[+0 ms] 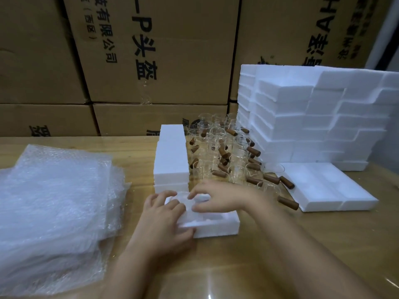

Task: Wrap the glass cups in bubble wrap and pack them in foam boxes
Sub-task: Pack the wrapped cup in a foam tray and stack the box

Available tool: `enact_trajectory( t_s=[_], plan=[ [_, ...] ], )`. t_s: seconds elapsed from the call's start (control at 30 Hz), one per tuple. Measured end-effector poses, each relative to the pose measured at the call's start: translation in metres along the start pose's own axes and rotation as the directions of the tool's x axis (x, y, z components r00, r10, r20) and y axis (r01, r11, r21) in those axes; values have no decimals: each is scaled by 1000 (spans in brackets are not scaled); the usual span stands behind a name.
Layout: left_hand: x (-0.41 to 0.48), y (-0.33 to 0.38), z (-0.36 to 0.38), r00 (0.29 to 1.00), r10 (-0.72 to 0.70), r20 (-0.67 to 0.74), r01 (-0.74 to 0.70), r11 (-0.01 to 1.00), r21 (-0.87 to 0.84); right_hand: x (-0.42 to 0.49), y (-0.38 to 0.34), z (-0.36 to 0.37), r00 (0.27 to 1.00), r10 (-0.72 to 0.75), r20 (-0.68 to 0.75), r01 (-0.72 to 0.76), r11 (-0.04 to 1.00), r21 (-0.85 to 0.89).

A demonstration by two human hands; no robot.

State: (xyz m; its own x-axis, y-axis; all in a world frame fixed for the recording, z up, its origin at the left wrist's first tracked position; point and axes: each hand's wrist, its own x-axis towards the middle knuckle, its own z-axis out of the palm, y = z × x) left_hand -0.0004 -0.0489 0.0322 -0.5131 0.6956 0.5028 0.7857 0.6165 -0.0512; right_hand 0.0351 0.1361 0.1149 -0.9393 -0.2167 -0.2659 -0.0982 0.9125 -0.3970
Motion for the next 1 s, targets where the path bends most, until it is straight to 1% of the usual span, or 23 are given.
enact_trajectory(
  t_s=[0.03, 0.1, 0.17, 0.2, 0.23, 0.27, 0.3, 0.33, 0.37, 0.4, 0.47, 0.5, 0.6, 0.67, 0.8, 0.9, 1.0],
  plan=[
    [0, -1, 2, 1000, 8, -7, -8, 1000, 1, -7, 6, -11, 998, -16, -69, 23, 995, 102],
    [-1, -3, 7, 1000, 1, -27, -2, 999, -37, -22, 20, -37, 974, 9, -225, 48, 969, 244],
    [-3, -3, 14, 998, -18, -60, 10, 992, -122, -33, 38, -64, 912, 50, -407, 78, 954, 290],
    [-4, -4, 16, 996, -36, -84, 19, 982, -187, -35, 48, -78, 853, 80, -515, 83, 955, 286],
    [-6, -5, 18, 992, -65, -104, 36, 966, -254, -35, 58, -91, 772, 119, -625, 81, 956, 281],
    [-7, -6, 19, 989, -95, -111, 57, 950, -307, -33, 69, -103, 675, 157, -721, 69, 960, 273],
    [-9, -8, 22, 987, -121, -105, 78, 936, -344, -30, 81, -114, 580, 182, -794, 43, 967, 253],
    [-11, -11, 24, 985, -151, -81, 110, 919, -378, -27, 93, -123, 501, 194, -843, 3, 974, 226],
    [-13, -15, 26, 982, -187, -38, 155, 898, -413, -23, 103, -132, 449, 200, -871, -47, 979, 200],
    [-16, -20, 28, 975, -221, 25, 209, 873, -441, -20, 112, -139, 421, 204, -884, -99, 979, 179],
    [-19, -28, 32, 959, -252, 132, 285, 847, -449, -18, 124, -153, 412, 205, -888, -194, 972, 134],
    [-20, -31, 34, 955, -254, 154, 297, 844, -447, -17, 129, -159, 423, 213, -881, -247, 962, 115],
    [-21, -32, 31, 947, -271, 171, 321, 805, -500, -13, 140, -173, 464, 264, -846, -408, 911, 60],
    [-20, -31, 31, 942, -290, 171, 336, 788, -515, -10, 145, -177, 479, 270, -835, -476, 879, 11],
    [-18, -26, 30, 925, -327, 194, 379, 757, -532, -6, 154, -181, 499, 281, -820, -529, 848, -31],
    [-16, -24, 28, 927, -312, 208, 375, 763, -527, -5, 155, -185, 481, 288, -828, -541, 840, -22],
    [-16, -23, 26, 916, -322, 241, 402, 740, -540, -6, 153, -187, 448, 256, -856, -544, 838, -34]
  ],
)
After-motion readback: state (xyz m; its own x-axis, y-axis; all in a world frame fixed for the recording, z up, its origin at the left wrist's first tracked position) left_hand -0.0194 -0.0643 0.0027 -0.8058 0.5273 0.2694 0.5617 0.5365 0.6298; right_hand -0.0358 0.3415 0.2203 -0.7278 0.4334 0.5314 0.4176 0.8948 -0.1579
